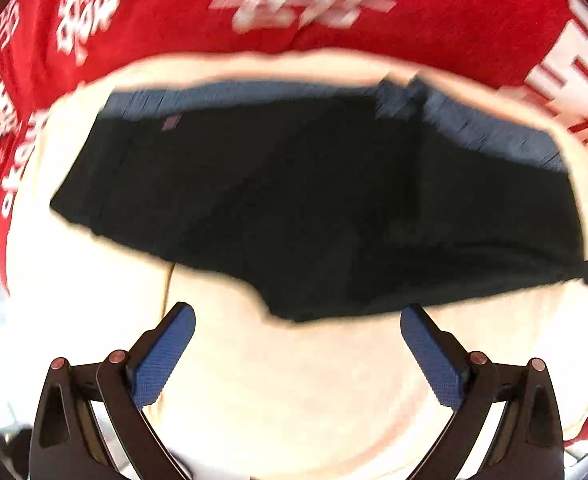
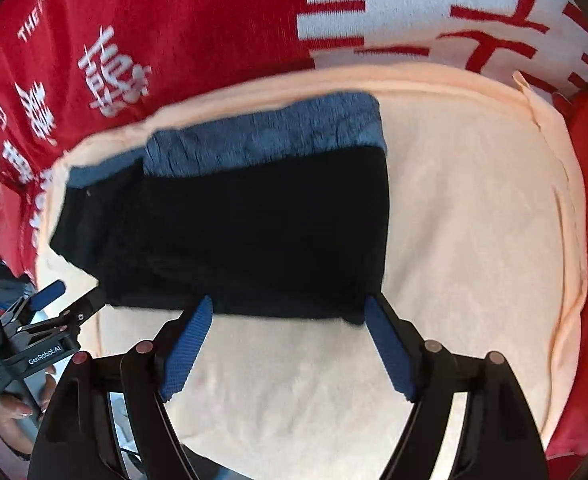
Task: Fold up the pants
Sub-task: 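Release both grippers and pull them back from the folded trousers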
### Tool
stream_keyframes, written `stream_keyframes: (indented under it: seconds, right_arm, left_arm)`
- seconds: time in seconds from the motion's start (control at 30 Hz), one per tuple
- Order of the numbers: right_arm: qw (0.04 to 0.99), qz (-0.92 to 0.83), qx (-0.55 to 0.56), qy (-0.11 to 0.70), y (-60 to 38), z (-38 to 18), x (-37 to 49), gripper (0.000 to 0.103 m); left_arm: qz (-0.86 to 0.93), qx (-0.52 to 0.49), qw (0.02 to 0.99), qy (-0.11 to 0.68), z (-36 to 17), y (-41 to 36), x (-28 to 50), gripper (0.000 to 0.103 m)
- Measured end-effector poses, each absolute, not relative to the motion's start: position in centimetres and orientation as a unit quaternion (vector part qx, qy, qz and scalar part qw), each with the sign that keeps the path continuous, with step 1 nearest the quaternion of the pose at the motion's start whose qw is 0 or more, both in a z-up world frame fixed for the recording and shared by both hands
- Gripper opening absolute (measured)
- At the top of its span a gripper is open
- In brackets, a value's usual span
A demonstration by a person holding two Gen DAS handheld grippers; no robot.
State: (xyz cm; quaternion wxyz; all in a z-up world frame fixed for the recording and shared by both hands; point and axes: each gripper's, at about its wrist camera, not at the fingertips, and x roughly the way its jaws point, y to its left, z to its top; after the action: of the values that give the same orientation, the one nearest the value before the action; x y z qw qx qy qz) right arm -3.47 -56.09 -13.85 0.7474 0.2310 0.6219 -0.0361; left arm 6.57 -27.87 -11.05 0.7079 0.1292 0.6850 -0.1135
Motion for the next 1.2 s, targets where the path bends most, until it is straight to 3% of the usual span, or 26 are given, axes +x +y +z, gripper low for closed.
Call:
stream_keyframes:
  seconds: [0.3,0.53,0.8,1.2]
  right_arm:
    - [0.743,-0.077,0.252,0.616,-51.9,-13.8,-4.9,0.082]
    - [0.728,-0.096,0.267,0.624,-46.9,-13.8,-5.9,0.082]
    - [0.724,-0.078,0.243,0.640,-42.2,-13.8,-3.5,0.082]
    - [0.734,-0.057,0.202,0.646,-39.4,-13.0,-0.4,0.082]
  left_arm:
    - [-0.107,0.139,0.673,0.718,-14.4,-22.6,4.9,0.103]
    - [-0.136,0.157,0.660,0.721,-13.2,-18.3,5.1,0.103]
    - [-0.097,0.106,0.681,0.718,-12.9,-12.9,8.7,0.103]
    - [-0.087,0.078,0.686,0.718,-11.9,-10.6,9.6,0.103]
